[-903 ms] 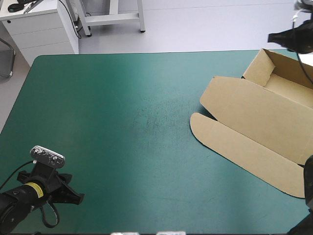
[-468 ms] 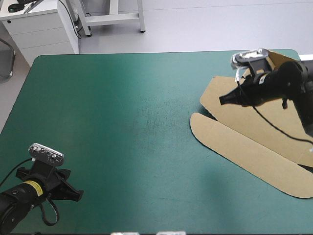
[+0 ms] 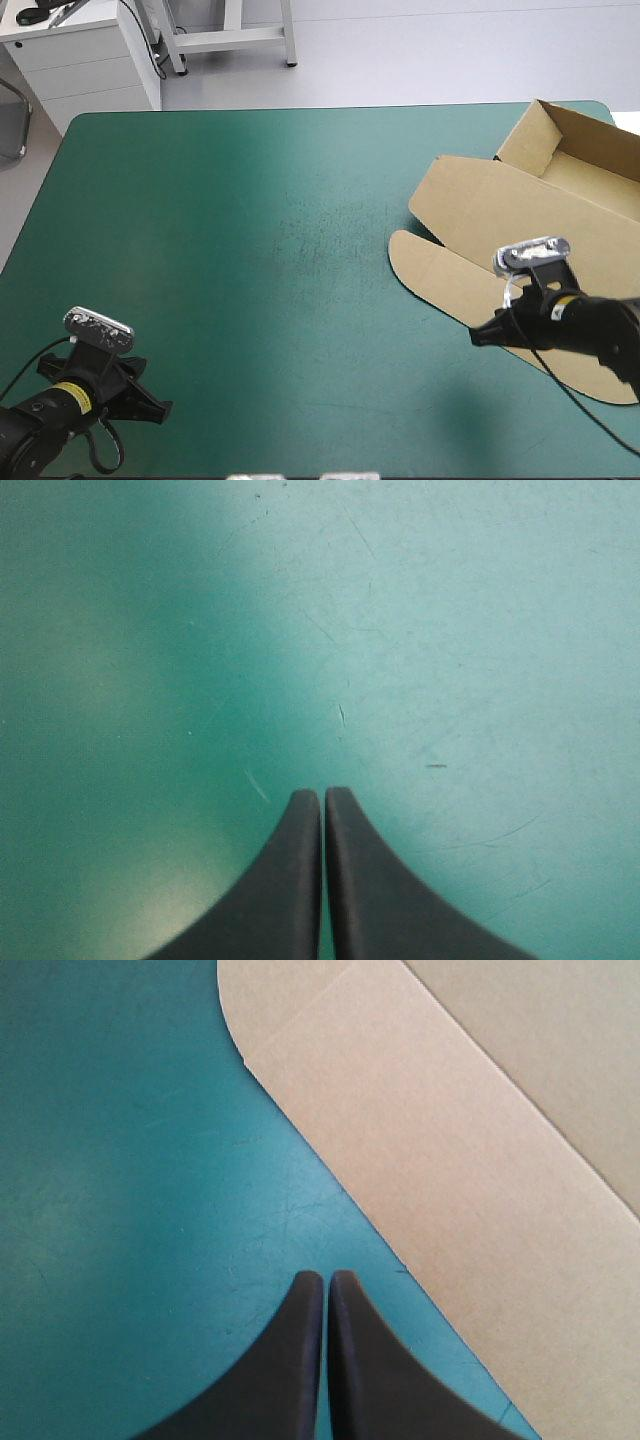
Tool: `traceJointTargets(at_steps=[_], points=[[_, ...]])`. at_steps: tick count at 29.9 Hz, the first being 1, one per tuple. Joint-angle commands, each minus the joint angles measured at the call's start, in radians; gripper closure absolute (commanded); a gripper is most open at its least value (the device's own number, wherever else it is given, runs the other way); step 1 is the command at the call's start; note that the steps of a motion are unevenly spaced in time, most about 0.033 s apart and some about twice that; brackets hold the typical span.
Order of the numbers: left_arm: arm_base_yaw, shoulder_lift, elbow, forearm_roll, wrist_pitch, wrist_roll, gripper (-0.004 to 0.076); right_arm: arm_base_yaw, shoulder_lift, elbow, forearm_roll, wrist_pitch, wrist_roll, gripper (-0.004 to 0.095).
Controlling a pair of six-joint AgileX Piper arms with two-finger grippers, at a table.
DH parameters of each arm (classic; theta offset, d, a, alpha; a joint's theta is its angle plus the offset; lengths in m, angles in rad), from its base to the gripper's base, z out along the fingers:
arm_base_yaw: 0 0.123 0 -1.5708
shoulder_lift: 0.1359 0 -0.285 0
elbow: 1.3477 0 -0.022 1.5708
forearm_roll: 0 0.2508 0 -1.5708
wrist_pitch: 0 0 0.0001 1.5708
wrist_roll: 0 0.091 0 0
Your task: Fold the box
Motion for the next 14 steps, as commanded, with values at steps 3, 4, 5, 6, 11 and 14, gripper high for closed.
traceJointTargets(at_steps=[3,4,5,6,11,14], points=[[-0.002,-0.046,0.039,0.001,-0.065,-0.002,0.0731,-0.002,-0.199,0.175,0.002,-0.168,-0.037,0.0909],[-0.002,-0.057,0.047,0.001,-0.066,-0.002,0.0731,-0.002,-0.223,0.2,0.002,-0.174,-0.037,0.0909],[-0.002,-0.067,0.059,0.001,-0.066,-0.002,0.0731,-0.002,-0.256,0.234,0.002,-0.175,-0.037,0.0909],[-0.002,-0.076,0.071,0.0,-0.068,-0.002,0.0731,-0.002,-0.277,0.26,0.0,-0.175,-0.039,0.0909],[-0.002,-0.117,0.082,-0.001,-0.083,-0.002,0.0731,-0.002,-0.381,0.348,0.002,-0.173,-0.081,0.0909],[-0.002,-0.129,0.082,0.001,-0.08,-0.002,0.0731,-0.002,-0.428,0.369,0.002,-0.171,-0.081,0.0909]])
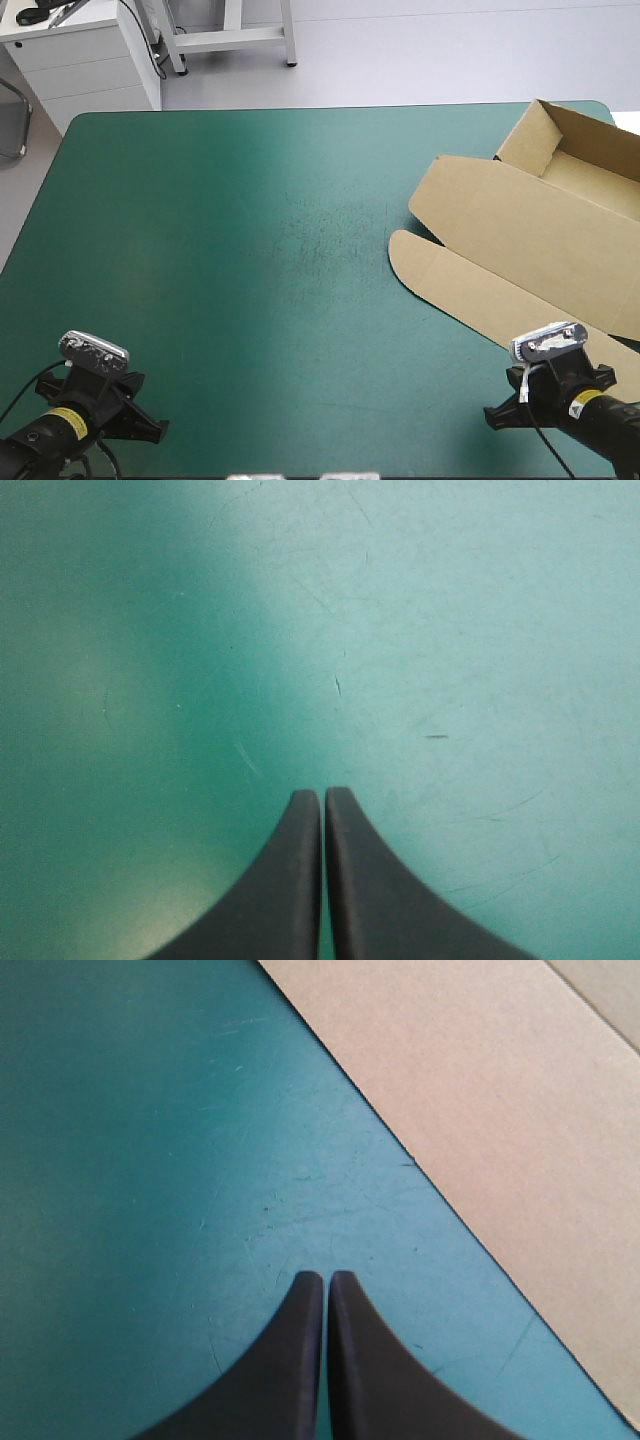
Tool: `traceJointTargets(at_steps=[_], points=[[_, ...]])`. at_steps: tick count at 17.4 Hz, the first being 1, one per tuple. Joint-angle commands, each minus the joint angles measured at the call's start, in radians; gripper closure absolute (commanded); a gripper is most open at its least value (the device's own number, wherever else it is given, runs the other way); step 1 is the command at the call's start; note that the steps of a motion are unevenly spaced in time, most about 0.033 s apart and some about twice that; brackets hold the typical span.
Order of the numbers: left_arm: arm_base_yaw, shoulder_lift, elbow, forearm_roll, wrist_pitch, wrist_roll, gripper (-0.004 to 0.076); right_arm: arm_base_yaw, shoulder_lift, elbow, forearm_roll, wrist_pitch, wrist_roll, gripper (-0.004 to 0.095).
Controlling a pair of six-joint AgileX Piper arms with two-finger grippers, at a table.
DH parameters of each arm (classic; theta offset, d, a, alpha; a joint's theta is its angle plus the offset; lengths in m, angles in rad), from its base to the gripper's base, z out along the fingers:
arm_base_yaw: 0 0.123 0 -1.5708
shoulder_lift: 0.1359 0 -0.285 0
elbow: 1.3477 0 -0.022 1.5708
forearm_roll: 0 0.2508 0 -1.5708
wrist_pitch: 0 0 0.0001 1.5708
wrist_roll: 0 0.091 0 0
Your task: Fold the box
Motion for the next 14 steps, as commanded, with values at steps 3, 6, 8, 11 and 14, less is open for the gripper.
traceJointTargets(at_steps=[3,6,8,11,14], points=[[-0.002,-0.007,-0.026,0.002,-0.054,-0.002,0.0731,-0.002,-0.065,-0.011,0.005,-0.054,-0.014,0.0909],[-0.002,-0.007,-0.026,0.002,-0.052,-0.004,0.0731,-0.002,-0.077,-0.011,0.008,-0.054,0.002,0.0909],[-0.002,-0.007,-0.026,0.002,-0.052,-0.004,0.0731,-0.002,-0.077,-0.011,0.008,-0.054,0.001,0.0909],[-0.002,-0.007,-0.026,0.006,-0.052,-0.004,0.0731,-0.002,-0.077,-0.011,0.008,-0.054,0.001,0.0909],[-0.002,-0.007,-0.026,0.006,-0.052,-0.004,0.0731,-0.002,-0.077,-0.011,0.008,-0.054,0.001,0.0909]])
